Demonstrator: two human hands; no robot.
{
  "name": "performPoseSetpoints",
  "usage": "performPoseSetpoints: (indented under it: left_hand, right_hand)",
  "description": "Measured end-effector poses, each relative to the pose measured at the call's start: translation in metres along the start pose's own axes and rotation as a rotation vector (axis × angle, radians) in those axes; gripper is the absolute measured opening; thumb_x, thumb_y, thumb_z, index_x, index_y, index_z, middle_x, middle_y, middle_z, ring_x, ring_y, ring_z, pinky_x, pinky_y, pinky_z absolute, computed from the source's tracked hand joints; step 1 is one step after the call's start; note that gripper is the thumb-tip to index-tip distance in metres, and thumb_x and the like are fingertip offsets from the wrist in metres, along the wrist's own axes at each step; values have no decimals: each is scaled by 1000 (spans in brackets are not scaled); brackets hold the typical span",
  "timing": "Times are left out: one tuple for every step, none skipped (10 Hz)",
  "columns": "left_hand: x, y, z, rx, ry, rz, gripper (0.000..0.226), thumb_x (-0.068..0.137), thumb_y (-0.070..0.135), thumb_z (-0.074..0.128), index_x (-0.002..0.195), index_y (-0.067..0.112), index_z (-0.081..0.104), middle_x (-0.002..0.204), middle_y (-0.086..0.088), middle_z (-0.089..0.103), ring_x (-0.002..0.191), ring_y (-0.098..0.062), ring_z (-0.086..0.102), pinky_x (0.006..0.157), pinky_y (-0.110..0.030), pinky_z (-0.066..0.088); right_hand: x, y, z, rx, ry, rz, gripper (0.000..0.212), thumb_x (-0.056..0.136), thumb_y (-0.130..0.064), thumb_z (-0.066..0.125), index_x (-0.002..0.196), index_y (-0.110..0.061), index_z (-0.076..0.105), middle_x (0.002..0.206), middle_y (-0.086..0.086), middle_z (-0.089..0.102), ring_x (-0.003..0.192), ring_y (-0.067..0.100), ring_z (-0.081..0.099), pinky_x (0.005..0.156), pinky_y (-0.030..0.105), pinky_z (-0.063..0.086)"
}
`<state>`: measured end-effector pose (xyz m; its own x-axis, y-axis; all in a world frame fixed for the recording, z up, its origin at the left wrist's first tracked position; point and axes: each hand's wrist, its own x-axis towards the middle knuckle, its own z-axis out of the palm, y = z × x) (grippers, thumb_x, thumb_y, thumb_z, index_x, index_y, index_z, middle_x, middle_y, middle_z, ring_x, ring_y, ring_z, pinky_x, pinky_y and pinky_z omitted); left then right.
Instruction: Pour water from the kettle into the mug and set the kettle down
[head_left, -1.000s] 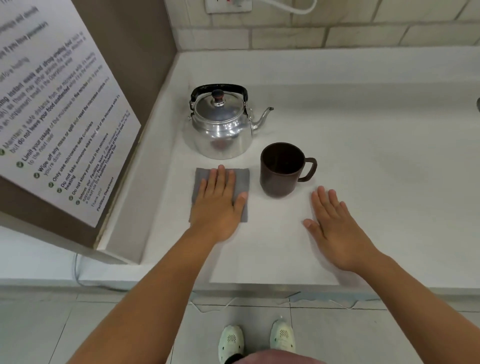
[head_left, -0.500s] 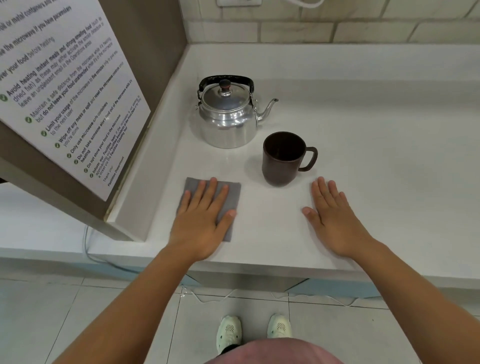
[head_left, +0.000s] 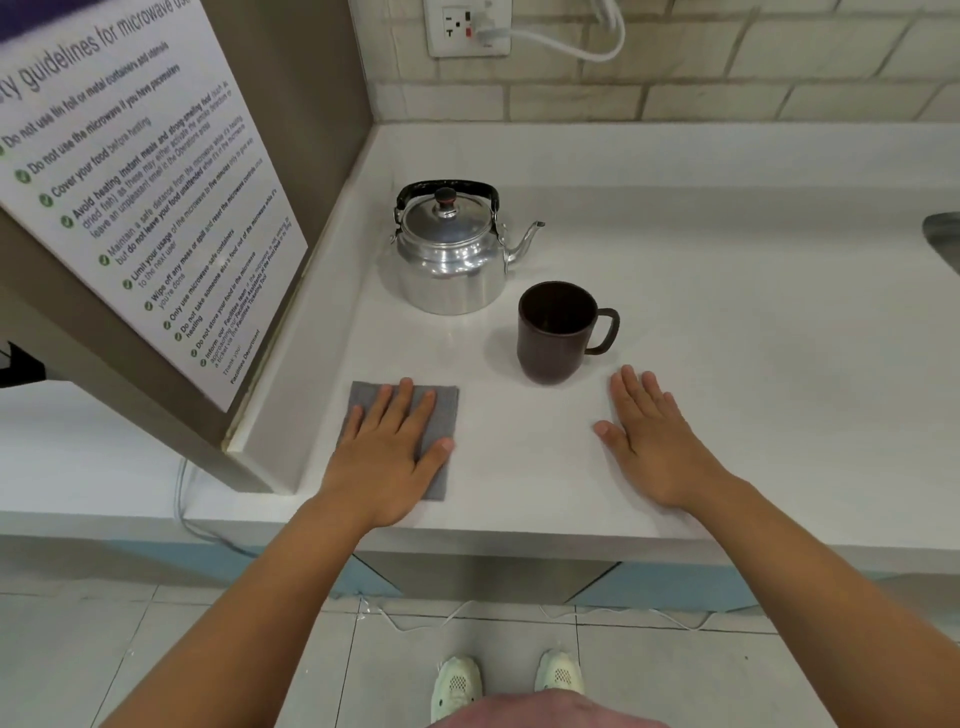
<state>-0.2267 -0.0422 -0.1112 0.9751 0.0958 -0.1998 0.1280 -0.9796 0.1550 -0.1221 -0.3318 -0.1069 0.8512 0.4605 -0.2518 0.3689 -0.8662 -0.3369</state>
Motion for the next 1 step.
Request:
performPoseSetpoints:
  left_hand:
    - [14,1,-39,-51,-100,-57,66,92,66,22,146,29,31,156,-2,30,140,-24,30,112,-40,25]
  right_hand:
    - [3,0,-20,-9,-36,14,70,95,-52,28,150,-13,10,162,3,4,148,21,3,118,34,8]
